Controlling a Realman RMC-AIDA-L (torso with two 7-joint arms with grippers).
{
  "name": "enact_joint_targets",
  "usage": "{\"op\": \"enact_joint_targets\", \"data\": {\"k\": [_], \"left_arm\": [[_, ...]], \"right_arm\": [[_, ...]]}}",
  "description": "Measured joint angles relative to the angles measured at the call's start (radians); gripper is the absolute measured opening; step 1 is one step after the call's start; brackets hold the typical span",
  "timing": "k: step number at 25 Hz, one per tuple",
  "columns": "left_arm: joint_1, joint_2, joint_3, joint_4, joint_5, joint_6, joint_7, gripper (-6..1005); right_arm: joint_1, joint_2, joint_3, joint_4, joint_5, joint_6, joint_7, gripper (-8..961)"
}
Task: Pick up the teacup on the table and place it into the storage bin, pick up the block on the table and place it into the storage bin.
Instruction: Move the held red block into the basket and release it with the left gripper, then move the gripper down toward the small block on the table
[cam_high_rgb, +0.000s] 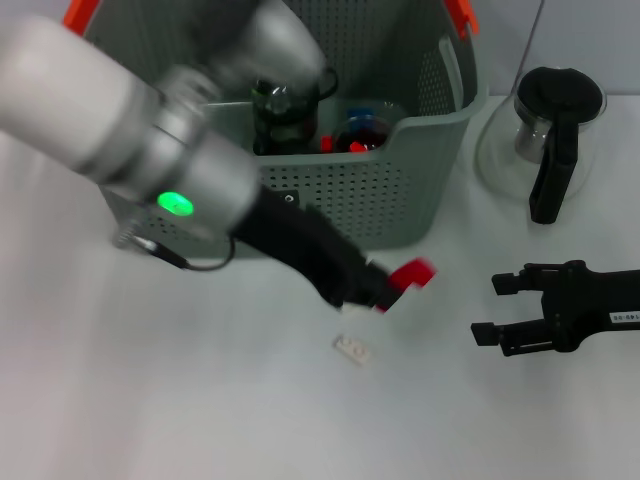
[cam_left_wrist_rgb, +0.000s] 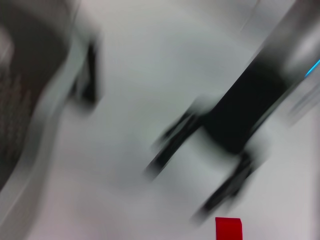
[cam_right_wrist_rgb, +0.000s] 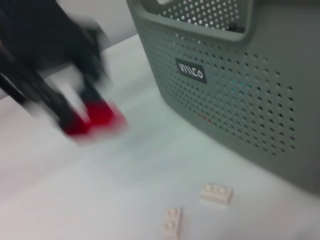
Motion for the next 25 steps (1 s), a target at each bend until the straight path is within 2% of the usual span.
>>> {"op": "enact_joint_targets", "data": {"k": [4, 7, 10, 12, 15, 18, 22, 25], "left_arm": [[-0.011, 0.015, -0.299, 0.012, -0.257, 0.153, 0.071, 193], [-0.043, 0.051, -0.384, -0.002, -0.296, 0.088, 0.096, 190], [-0.074, 0.089, -0.369, -0.065, -0.246, -0.103, 0.093, 187], [-0.098, 0.103, -0.352, -0.117, -0.186, -0.219, 0.093, 225], [-0.134, 0.105, -0.336, -0.179, -0.076, -0.349, 0.089, 281], [-0.141, 0.091, -0.333, -0.184, -0.018, -0.420, 0.088, 346], [-0.113, 0.081, -0.331, -0.102, -0.045, -0.349, 0.101, 433], [-0.062, 0.064, -0.330, 0.001, -0.123, -0.145, 0.171, 498]], "right_arm": [[-0.007, -0.003, 0.010, 0.000, 0.000, -0.001, 0.001, 914], [-0.007, -0.003, 0.010, 0.000, 0.000, -0.001, 0.001, 914], [0.000, 0.001, 0.006, 0.000, 0.000, -0.008, 0.001, 914], [0.004, 0.004, 0.003, -0.001, 0.000, -0.009, 0.001, 915], [0.009, 0.007, 0.000, -0.001, 0.000, -0.011, 0.001, 914], [0.014, 0.007, -0.002, 0.000, 0.000, -0.018, 0.001, 914], [0.016, 0.002, -0.002, 0.000, 0.000, -0.030, 0.001, 913], [0.021, -0.004, -0.002, 0.000, 0.000, -0.051, 0.001, 912]]}}
